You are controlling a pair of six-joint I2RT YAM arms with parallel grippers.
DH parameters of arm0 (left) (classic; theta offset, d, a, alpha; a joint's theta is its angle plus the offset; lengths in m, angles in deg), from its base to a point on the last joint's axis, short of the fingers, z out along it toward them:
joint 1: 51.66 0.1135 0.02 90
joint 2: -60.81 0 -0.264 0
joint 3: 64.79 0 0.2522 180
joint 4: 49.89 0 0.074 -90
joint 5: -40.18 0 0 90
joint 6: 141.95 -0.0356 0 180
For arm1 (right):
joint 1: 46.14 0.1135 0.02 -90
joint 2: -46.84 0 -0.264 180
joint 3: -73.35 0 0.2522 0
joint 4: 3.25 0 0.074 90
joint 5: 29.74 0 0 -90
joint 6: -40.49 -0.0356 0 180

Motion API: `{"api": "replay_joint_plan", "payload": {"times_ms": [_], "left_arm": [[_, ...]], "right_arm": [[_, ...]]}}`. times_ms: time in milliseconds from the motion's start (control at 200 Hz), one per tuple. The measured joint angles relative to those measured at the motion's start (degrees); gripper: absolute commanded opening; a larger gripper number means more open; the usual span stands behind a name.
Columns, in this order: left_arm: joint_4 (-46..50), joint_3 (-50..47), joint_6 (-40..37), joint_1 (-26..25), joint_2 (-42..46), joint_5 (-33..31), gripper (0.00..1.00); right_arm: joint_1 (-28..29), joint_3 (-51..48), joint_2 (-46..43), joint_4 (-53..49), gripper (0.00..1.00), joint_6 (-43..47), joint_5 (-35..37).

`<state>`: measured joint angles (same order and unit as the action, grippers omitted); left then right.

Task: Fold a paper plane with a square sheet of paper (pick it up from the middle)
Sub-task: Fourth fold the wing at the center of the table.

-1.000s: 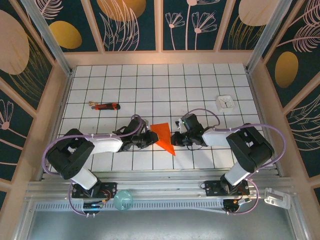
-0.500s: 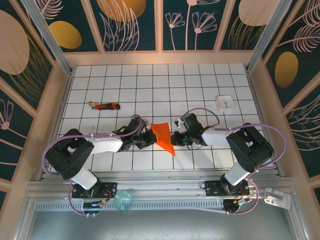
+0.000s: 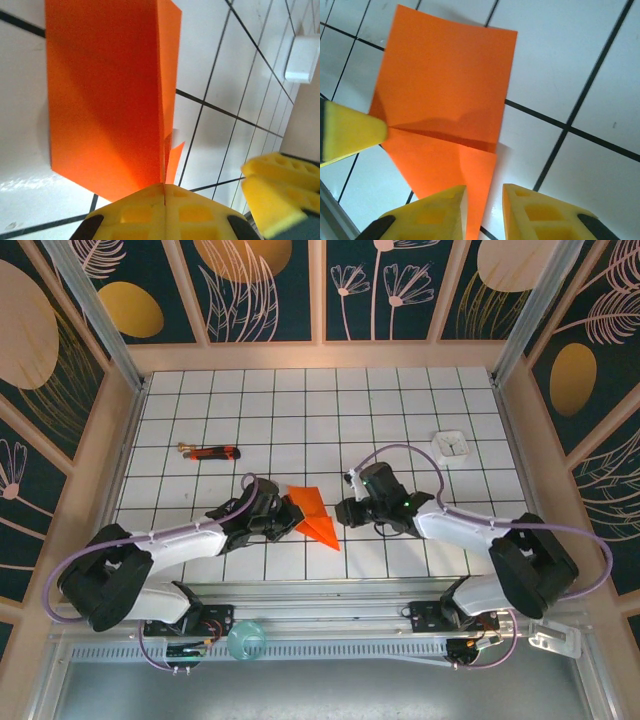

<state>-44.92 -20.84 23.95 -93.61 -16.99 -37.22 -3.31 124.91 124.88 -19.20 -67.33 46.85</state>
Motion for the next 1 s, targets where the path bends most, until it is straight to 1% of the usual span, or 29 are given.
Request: {"api": "replay_joint_plan", "payload": {"times_ms": [240, 285, 480, 771, 1001], "left_arm": [[3.1, 0.1, 4.0, 0.0, 0.2, -0.6, 0.00], [3.3, 0.2, 4.3, 0.0, 0.2, -0.5, 0.00], [3.5, 0.8, 4.8, 0.0, 0.0, 0.5, 0.00], [3.7, 1.6, 4.7, 0.0, -0.3, 1.9, 0.00], [4.0, 1.6, 4.7, 0.0, -0.3, 2.3, 0.00]], "right_arm": [[11.7, -2.4, -1.5, 2.4, 0.29, -0.5, 11.2], [13.6, -3.0, -1.5, 2.9, 0.31, -0.7, 13.0], [21.4, -3.8, 1.1, 6.2, 0.35, -1.6, 21.6], [25.6, -3.6, 9.6, 7.8, 0.33, -2.2, 30.4], [26.2, -1.9, 11.0, 7.9, 0.31, -2.1, 34.2]]}}
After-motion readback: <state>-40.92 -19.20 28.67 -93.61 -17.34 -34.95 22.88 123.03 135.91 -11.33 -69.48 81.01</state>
